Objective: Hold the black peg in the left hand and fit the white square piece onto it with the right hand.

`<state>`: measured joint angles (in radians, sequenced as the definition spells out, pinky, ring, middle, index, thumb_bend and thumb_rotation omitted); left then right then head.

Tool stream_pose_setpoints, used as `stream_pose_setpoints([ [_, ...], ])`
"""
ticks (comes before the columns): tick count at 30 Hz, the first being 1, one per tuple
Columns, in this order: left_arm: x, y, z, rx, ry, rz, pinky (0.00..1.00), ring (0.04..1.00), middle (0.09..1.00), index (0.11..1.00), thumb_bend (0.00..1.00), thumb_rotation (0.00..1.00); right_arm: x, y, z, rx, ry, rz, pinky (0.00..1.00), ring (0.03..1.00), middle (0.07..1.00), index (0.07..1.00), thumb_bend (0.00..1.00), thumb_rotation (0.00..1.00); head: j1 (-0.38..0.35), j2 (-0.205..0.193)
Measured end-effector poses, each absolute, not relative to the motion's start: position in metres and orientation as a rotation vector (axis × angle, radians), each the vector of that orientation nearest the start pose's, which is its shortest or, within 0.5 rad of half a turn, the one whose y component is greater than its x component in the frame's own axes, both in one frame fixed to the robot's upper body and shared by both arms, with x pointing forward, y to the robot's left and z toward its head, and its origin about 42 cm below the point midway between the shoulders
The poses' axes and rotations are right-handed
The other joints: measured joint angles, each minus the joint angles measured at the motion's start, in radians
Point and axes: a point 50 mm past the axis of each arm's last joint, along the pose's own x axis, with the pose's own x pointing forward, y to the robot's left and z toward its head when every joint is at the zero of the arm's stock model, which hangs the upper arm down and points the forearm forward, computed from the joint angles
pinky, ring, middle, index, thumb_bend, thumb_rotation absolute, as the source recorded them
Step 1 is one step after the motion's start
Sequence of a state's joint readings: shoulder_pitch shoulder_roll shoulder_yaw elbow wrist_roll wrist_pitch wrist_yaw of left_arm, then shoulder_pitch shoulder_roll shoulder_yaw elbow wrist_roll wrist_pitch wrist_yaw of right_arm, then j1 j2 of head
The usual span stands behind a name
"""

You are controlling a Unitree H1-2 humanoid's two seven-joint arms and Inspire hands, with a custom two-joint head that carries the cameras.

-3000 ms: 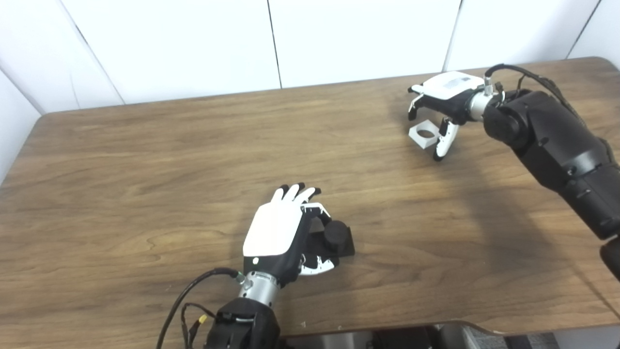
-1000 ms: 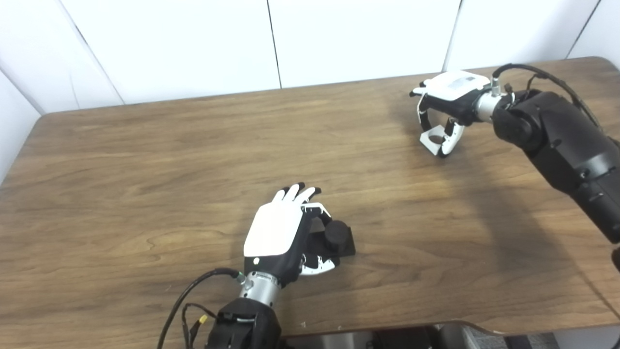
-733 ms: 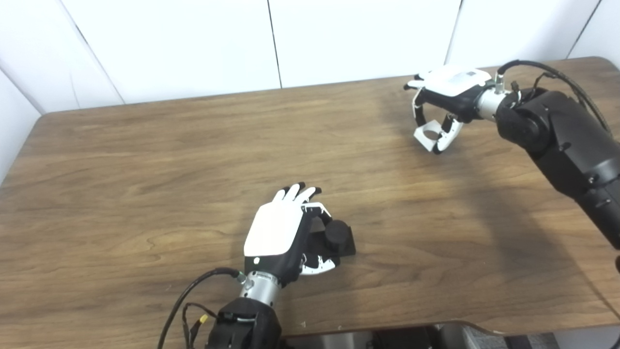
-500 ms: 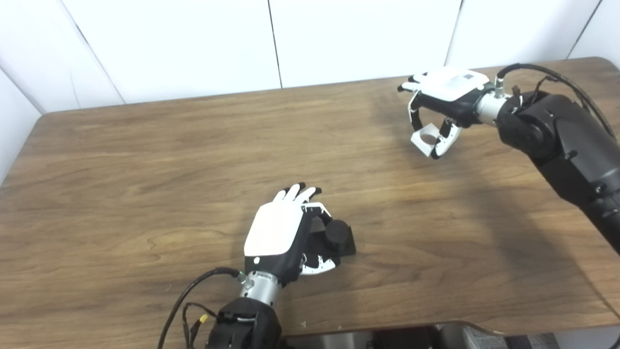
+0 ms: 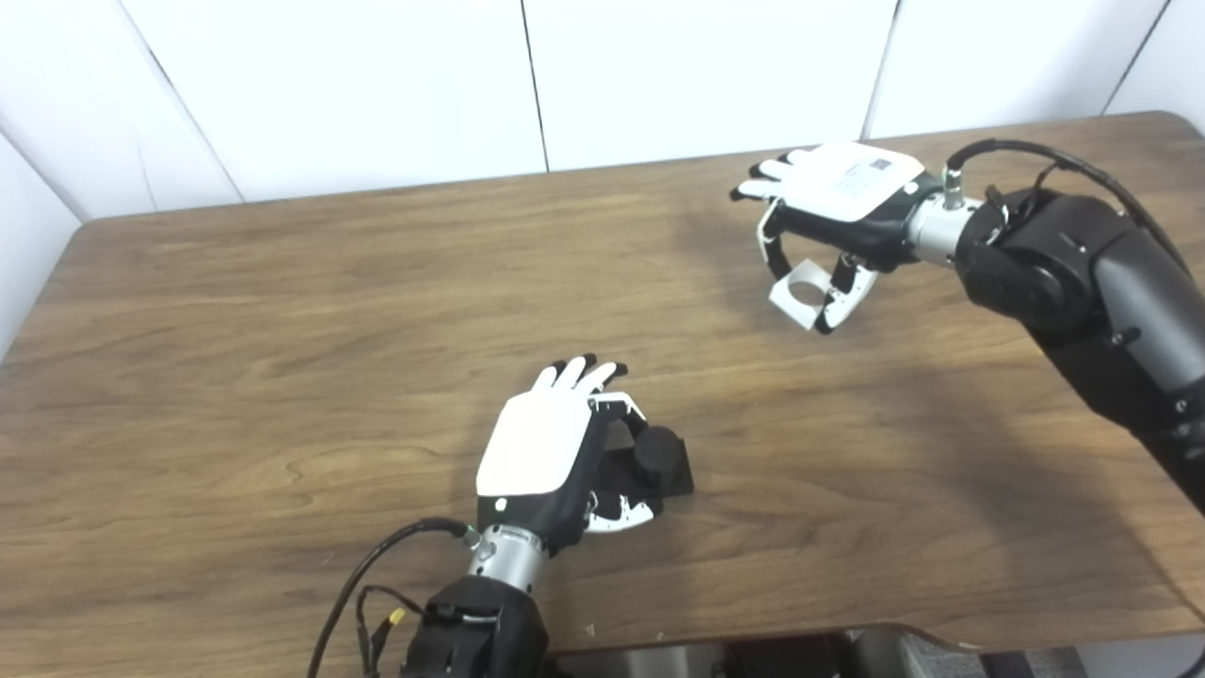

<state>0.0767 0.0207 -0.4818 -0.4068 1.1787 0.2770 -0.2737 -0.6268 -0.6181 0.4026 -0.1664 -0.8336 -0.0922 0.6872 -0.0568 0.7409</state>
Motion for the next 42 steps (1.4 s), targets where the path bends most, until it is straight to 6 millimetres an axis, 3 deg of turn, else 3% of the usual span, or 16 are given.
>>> stream_pose_setpoints([
  [13,0.228,0.104,0.167,1.106,-0.153,-0.31,0.98,0.964,0.9,0.492,0.51,0.08,0.359,-0.189,0.32,-1.67,-0.535,0.757,1.0,1.0,0.971,0.491,0.52,0.15,0.005,-0.002],
  [19,0.229,0.103,0.166,1.105,-0.154,-0.312,0.99,0.969,0.903,0.491,0.51,0.08,0.353,-0.185,0.322,-1.672,-0.553,0.762,1.0,1.0,0.972,0.491,0.52,0.15,0.006,0.0],
  [28,0.23,0.102,0.166,1.103,-0.151,-0.312,0.99,0.973,0.901,0.492,0.51,0.08,0.327,-0.166,0.332,-1.666,-0.666,0.779,1.0,1.0,0.974,0.491,0.52,0.14,0.006,0.0],
  [42,0.23,0.101,0.166,1.101,-0.15,-0.311,0.99,0.971,0.902,0.492,0.51,0.07,0.311,-0.153,0.327,-1.67,-0.702,0.84,1.0,1.0,0.982,0.491,0.52,0.14,0.008,0.003],
])
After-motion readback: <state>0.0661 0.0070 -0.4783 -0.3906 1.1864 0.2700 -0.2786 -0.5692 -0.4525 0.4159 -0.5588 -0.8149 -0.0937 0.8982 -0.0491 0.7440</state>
